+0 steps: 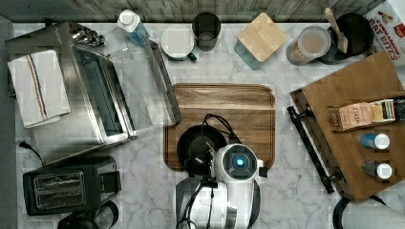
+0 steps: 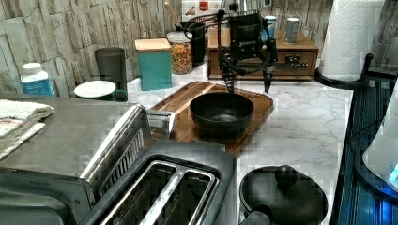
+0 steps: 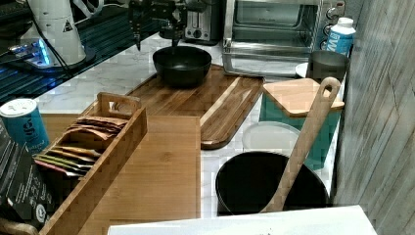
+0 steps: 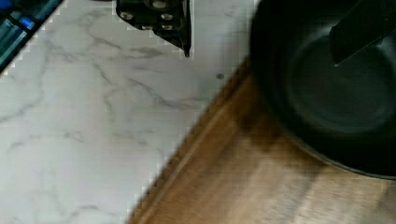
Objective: Pick up the bowl.
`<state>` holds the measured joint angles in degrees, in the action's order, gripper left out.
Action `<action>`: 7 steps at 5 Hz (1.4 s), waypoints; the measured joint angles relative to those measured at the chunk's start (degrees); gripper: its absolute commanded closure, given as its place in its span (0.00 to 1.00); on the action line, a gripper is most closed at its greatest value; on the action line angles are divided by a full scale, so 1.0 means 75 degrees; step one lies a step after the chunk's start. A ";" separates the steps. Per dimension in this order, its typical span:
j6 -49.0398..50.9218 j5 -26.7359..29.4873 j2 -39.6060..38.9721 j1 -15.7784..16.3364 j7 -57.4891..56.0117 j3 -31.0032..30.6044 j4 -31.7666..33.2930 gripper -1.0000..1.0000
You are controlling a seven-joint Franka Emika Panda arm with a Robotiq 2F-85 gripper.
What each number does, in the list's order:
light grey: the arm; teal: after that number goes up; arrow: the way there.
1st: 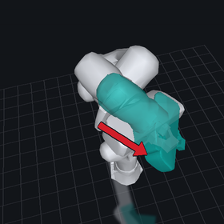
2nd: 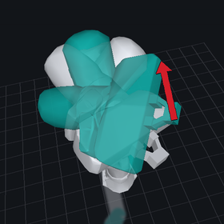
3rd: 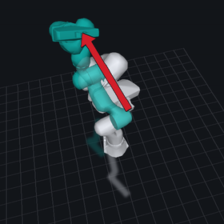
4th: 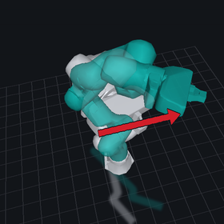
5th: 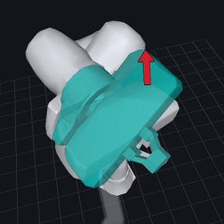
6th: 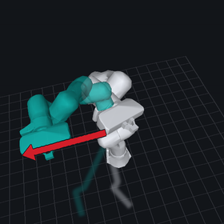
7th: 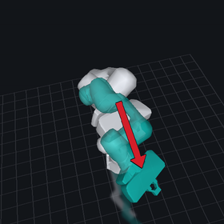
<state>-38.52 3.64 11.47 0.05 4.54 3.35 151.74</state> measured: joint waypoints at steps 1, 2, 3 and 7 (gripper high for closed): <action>-0.0567 0.0036 0.0163 -0.0186 0.0000 0.0003 0.0373 0.00; -0.1238 0.0147 0.0125 -0.0178 -0.0001 0.0100 0.0552 0.00; -0.1388 0.0322 -0.0080 -0.0151 -0.0482 0.0175 0.0552 0.00; -0.1671 0.0406 -0.0899 0.0109 -0.0868 0.0143 0.0627 1.00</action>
<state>-51.06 6.68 4.73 0.86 -1.97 4.42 156.44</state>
